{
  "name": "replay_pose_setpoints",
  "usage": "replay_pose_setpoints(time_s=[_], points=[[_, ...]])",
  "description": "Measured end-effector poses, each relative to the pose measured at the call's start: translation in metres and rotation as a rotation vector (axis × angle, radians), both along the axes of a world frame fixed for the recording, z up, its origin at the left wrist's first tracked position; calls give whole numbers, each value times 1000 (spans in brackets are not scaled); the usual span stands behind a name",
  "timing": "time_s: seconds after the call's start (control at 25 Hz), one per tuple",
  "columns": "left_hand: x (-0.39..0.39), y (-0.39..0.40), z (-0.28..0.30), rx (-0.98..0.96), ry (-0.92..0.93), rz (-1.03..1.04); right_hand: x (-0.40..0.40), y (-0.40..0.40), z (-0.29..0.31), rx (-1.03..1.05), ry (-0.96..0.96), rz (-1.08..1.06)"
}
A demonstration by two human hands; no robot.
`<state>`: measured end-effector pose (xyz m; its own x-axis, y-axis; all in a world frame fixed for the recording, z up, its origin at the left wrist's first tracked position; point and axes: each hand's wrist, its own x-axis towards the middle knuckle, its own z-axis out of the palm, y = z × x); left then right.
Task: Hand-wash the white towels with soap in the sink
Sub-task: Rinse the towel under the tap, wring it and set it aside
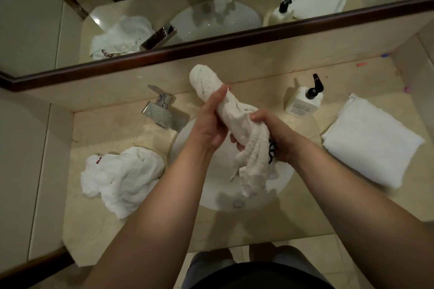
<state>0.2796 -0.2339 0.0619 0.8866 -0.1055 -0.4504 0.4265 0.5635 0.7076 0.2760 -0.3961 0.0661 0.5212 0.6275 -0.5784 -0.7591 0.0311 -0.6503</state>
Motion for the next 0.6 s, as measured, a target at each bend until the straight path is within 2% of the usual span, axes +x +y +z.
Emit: replay_pose_setpoints(time_s=[0.08,0.4,0.52,0.6], points=[[5,-5,0,-37,12,61,0,3,4,-52,-74,-58],[9,-27,-3,138,222,205,-3,24,-28,-584,-466,-273],[6,-32,-1,177,229,254,-7,22,-30,-624,-652,-264],[6,-31,-1,252,187,293,-7,23,-22,-611,-608,-232]])
